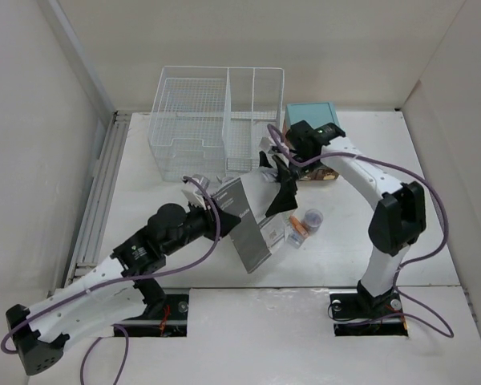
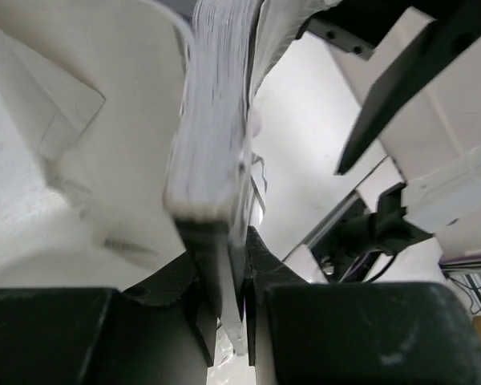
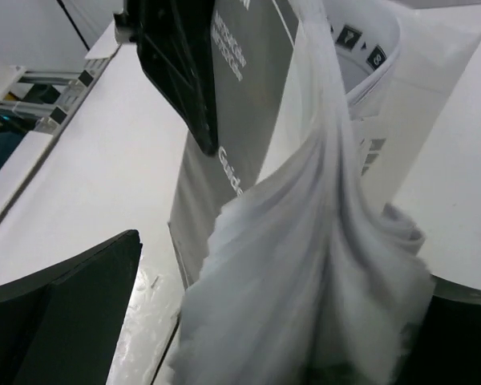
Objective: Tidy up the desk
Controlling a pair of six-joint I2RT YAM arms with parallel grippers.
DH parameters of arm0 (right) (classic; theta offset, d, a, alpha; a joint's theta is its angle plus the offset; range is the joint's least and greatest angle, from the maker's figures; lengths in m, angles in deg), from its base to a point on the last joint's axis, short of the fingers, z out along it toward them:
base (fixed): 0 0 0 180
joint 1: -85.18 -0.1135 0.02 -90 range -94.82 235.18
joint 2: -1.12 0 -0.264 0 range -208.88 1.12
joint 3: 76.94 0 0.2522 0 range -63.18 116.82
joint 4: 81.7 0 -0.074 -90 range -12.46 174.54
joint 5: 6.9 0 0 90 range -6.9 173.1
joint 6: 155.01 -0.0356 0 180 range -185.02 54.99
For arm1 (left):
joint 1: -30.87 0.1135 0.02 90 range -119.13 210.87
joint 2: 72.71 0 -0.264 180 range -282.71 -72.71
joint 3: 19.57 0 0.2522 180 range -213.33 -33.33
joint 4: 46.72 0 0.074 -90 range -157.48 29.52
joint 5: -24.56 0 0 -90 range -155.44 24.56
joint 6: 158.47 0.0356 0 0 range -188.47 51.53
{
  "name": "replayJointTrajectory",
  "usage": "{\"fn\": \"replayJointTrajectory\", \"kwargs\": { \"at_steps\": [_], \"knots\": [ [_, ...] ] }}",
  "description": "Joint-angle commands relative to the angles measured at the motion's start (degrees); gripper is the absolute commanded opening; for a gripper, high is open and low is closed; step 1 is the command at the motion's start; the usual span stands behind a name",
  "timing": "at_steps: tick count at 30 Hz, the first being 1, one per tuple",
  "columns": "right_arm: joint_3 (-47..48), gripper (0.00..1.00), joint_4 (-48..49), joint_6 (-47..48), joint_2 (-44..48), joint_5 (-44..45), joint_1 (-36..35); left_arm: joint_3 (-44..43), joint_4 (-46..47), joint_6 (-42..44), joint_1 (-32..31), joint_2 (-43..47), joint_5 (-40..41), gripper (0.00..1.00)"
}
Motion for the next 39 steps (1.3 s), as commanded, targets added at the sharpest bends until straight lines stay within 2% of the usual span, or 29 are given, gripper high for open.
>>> {"fn": "replayJointTrajectory", "kwargs": {
  "at_steps": [1,3,4,5,6,7,9,12,13,16,18,22,27,33,39],
  "knots": [
    [2.42,1.0,1.47,-6.03,5.61,0.7,1.15,-8.96,5.4,2.51,-0.06,1.59,-0.85,0.0],
    [1.21,1.0,14.79,-16.05,8.6,5.95,2.21,-13.36,4.79,4.43,-0.06,1.06,-1.73,0.0],
    [-1.94,1.0,20.94,-28.2,10.62,9.02,2.99,-15.03,3.4,4.97,-0.06,-0.07,-2.43,0.0],
    [-4.14,1.0,27.88,-34.5,15.94,17.93,3.0,-16.78,2.6,5.49,-0.06,-0.6,-2.43,0.0],
    [-6.17,1.0,38.82,-38.48,18.78,23.15,3.0,-20.45,1.98,6.11,-0.06,-1.13,-2.43,0.0],
    [-7.67,1.0,42.24,-41.74,21.33,28.08,3.0,-22.41,0.5,7.51,-0.06,-2.53,-2.43,0.0],
    [-8.83,1.0,45.69,-43.52,26.27,39.57,2.47,-26.45,-1.09,9.53,-0.06,-4.64,0.2,0.0],
    [-8.03,1.0,49.12,-48.0,31.09,46.37,5.63,-35.94,-4.78,13.83,-0.06,-10.87,4.22,0.0],
    [-8.64,1.0,51.91,-48.53,32.59,53.89,6.25,-40.22,-5.31,14.89,-0.06,-12.63,5.03,0.0],
    [-14.52,1.0,58.51,-50.03,40.32,69.72,6.25,-47.87,-6.1,19.01,-0.06,-19.92,10.12,0.0],
    [-18.04,1.0,64.23,-51.52,44.1,74.43,6.78,-51.32,-6.72,21.48,-0.06,-26.23,13.63,0.0],
    [-25.42,1.0,68.02,-54.67,51.58,74.63,9.94,-57.66,-4.27,26.32,-0.06,-35.04,24.42,0.0],
    [-28.24,1.0,68.55,-57.67,53.35,70.41,15.21,-63.98,2.05,33.35,-0.06,-42.87,35.7,0.0],
    [-29.57,1.0,69.08,-58.21,53.97,67.68,15.92,-73.12,5.4,38.89,-0.06,-52.01,37.12,0.0],
    [-30.18,1.0,69.08,-58.73,53.35,67.68,15.92,-80.78,4.88,39.42,0.46,-59.93,36.41,0.0]
  ]
}}
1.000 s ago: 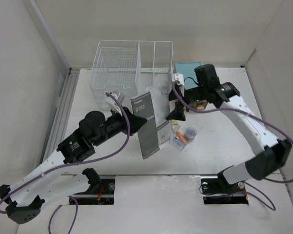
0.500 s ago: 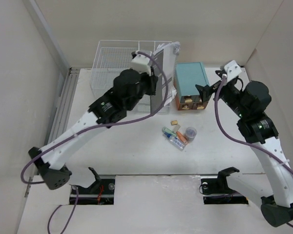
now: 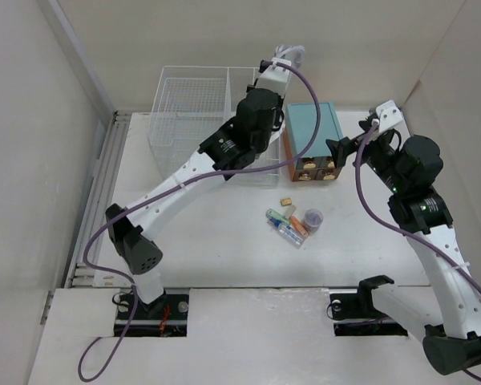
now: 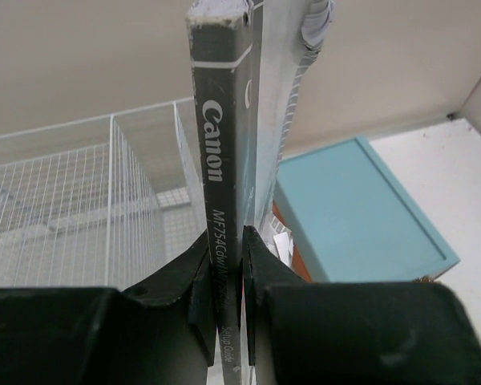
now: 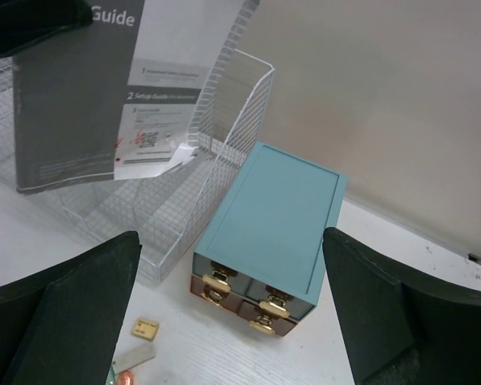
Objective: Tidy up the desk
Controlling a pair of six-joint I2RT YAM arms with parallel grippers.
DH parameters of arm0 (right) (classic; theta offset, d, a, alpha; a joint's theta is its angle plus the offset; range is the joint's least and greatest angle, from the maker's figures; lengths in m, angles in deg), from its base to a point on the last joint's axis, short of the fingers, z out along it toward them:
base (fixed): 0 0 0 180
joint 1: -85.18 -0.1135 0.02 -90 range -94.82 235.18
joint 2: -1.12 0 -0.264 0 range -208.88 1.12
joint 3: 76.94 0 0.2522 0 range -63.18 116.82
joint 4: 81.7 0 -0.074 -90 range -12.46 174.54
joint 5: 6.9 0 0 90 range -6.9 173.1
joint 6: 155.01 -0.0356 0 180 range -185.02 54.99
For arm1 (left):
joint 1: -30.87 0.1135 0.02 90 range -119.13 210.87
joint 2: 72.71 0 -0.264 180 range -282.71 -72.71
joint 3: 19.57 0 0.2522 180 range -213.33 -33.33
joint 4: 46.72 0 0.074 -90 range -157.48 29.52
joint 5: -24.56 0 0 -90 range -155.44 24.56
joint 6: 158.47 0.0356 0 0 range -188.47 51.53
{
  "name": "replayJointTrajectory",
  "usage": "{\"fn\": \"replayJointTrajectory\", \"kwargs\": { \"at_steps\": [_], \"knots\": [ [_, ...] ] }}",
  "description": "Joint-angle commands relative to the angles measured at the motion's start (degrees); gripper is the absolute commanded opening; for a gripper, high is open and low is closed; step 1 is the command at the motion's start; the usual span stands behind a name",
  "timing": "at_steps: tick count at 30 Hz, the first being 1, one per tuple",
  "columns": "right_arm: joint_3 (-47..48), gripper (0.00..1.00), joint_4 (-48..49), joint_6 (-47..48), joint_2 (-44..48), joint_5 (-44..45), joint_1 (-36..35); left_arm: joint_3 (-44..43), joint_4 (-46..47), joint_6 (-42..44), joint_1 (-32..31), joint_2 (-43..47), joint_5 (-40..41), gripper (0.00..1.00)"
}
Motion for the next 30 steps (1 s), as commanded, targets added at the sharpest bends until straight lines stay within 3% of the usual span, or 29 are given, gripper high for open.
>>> {"fn": "replayJointTrajectory", "kwargs": {
  "at_steps": [1,11,30],
  "knots": [
    [0.02,1.0,3.84,-1.49,0.24,-0.58,0.12,-6.08,10.25,2.03,0.36,-0.09,2.53,0.0],
    [-0.5,1.0,4.37,-1.49,-1.51,-0.05,0.12,-9.67,14.12,2.64,3.87,-6.59,6.05,0.0],
    [-0.5,1.0,4.37,-1.49,-2.57,1.7,0.12,-17.06,20.44,-0.69,10.64,-18.63,-1.94,0.0]
  ]
}}
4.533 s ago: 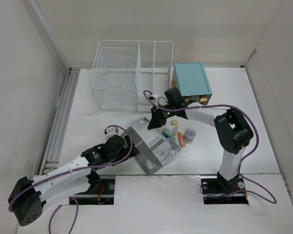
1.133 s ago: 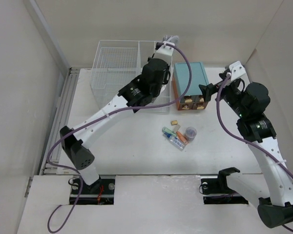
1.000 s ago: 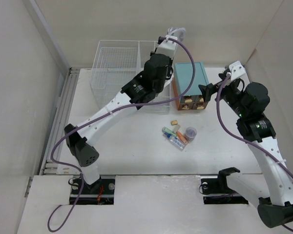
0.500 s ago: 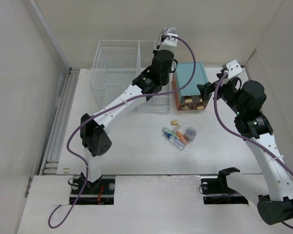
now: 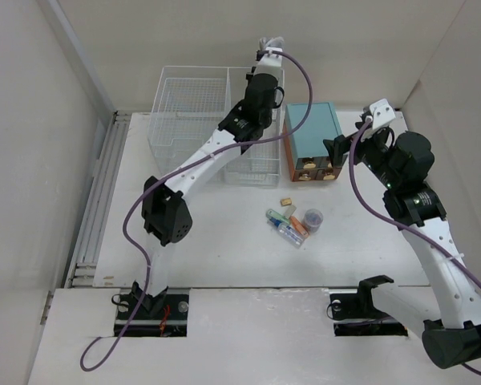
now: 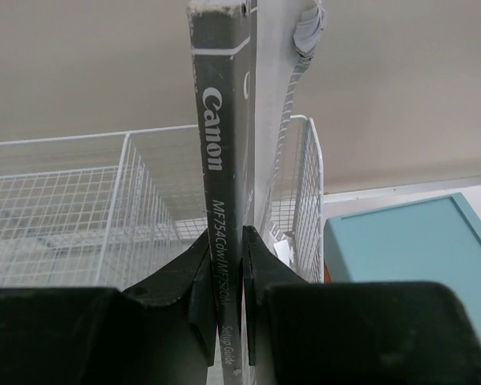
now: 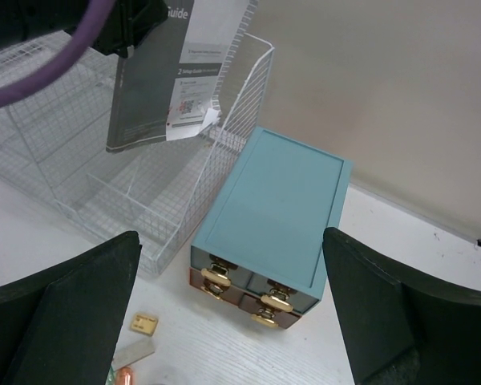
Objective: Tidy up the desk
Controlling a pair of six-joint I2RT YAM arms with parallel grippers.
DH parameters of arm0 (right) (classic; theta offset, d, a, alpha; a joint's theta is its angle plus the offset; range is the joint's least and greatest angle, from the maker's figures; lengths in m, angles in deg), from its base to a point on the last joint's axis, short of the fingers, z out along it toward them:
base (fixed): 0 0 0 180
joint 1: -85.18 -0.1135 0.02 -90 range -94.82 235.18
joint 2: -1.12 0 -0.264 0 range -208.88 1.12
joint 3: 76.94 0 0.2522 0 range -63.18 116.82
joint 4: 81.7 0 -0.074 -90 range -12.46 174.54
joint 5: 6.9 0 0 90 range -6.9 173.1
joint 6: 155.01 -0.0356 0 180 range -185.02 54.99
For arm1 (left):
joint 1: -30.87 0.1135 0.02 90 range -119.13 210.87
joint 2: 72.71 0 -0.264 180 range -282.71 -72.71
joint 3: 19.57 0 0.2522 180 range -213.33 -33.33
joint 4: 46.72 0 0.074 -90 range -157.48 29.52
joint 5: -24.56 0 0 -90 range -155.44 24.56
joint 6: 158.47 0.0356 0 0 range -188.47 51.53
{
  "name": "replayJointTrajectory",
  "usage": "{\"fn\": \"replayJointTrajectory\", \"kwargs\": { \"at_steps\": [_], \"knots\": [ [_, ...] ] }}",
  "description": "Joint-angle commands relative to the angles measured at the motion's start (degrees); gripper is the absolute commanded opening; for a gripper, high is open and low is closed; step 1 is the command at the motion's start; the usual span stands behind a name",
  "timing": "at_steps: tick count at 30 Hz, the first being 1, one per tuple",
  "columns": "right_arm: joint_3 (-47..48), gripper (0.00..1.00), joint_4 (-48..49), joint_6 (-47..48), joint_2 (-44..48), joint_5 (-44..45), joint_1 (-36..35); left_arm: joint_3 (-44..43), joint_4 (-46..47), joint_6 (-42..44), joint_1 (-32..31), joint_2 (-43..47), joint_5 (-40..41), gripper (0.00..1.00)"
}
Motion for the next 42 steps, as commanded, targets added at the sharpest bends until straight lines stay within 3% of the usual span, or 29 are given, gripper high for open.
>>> {"fn": "replayJointTrajectory", "kwargs": {
  "at_steps": [1,16,37,40,42],
  "knots": [
    [0.37,1.0,3.49,-0.92,-0.04,0.92,0.12,-4.5,12.42,-2.14,1.24,-0.19,-1.18,0.0],
    [-0.68,1.0,4.55,-0.92,-1.62,0.92,0.12,-9.24,23.07,-2.67,2.3,-8.99,-1.79,0.0],
    [-1.21,1.0,4.55,-0.39,-2.23,-1.28,0.12,20.1,36.33,-9.26,0.98,-4.06,2.95,0.02],
    [-1.21,1.0,4.55,-0.39,-2.23,-1.81,0.12,24.06,38.61,-9.26,-0.07,-1.35,2.95,0.48],
    [-1.21,1.0,4.55,-0.39,-2.23,-2.33,0.12,24.68,38.62,-9.26,-0.07,-0.29,2.95,0.73]
  ]
}}
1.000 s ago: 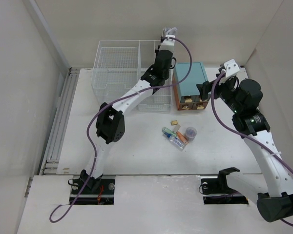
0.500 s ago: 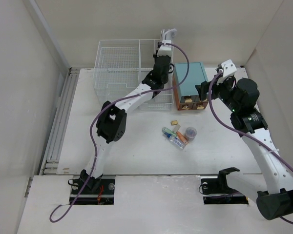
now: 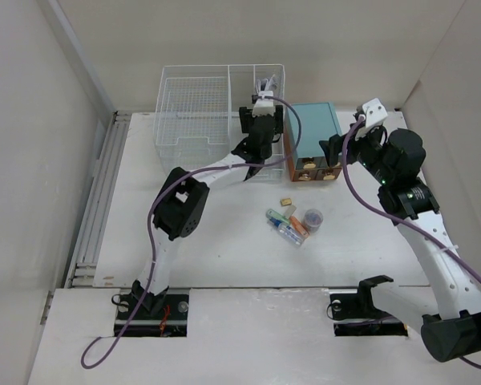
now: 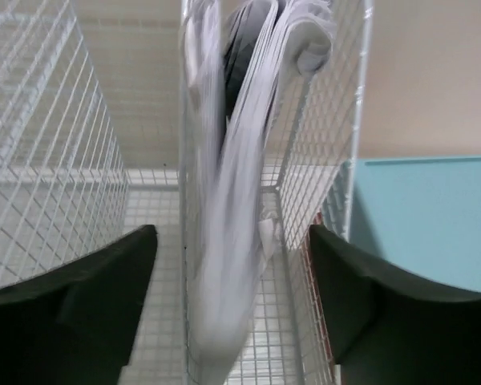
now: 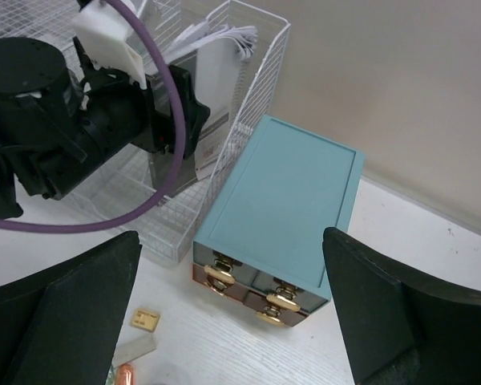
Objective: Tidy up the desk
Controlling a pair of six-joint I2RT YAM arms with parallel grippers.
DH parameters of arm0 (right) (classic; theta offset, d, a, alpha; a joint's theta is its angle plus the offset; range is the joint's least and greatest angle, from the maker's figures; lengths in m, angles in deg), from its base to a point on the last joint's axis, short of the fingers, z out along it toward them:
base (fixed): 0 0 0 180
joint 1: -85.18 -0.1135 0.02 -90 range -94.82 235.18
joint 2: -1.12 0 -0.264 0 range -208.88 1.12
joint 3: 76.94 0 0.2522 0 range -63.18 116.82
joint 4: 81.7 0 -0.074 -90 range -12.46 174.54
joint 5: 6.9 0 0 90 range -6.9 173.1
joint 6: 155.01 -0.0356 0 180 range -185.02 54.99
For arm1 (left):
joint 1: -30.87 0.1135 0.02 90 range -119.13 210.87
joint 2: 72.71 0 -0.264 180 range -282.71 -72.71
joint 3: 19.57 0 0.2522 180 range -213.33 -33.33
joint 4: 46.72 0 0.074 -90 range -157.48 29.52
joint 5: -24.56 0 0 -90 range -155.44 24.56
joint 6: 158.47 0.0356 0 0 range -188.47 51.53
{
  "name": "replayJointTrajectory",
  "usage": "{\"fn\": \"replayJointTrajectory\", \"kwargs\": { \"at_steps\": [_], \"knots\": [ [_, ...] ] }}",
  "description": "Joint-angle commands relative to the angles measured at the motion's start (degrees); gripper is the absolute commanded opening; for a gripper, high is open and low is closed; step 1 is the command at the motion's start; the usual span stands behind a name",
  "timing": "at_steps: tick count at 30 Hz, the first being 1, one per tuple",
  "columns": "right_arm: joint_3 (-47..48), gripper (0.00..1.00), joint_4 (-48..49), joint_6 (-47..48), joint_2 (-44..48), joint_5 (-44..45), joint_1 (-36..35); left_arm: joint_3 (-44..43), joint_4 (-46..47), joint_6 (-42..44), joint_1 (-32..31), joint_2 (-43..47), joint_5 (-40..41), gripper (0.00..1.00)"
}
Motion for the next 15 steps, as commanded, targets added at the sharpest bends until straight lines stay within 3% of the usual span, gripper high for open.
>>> {"fn": "replayJointTrajectory", "kwargs": {
  "at_steps": [1,4,10,11,12,13,14,15],
  "knots": [
    [-0.25,1.0,3.15,-0.42,0.43,-1.33,0.12,0.9,6.47,-0.39,-0.93,8.08,0.66,0.78],
    [-0.25,1.0,3.15,-0.42,0.43,-1.86,0.64,0.91,6.47,1.54,-1.98,10.8,1.36,0.86],
    [-0.78,0.98,3.67,-0.94,0.43,-0.55,0.64,0.91,7.0,5.06,-4.88,17.31,2.58,0.88],
    [-0.78,0.91,3.67,-0.94,0.43,-0.54,1.51,1.69,7.0,5.67,-5.49,19.93,3.46,0.86],
    [-0.78,0.44,3.67,-2.25,0.43,-0.54,1.52,2.57,7.0,5.68,-7.15,21.7,3.47,0.81],
    [-1.3,0.11,3.67,-3.22,0.43,-0.02,2.48,3.88,7.0,6.37,-8.21,23.72,5.38,0.54],
    [-1.3,0.0,3.67,-3.92,0.43,-0.01,3.45,7.29,7.0,5.08,-9.18,25.91,6.71,0.24],
    [-2.0,0.0,3.67,-4.45,0.95,-1.14,4.07,9.06,3.52,2.71,-10.15,30.89,7.68,0.0]
  ]
}}
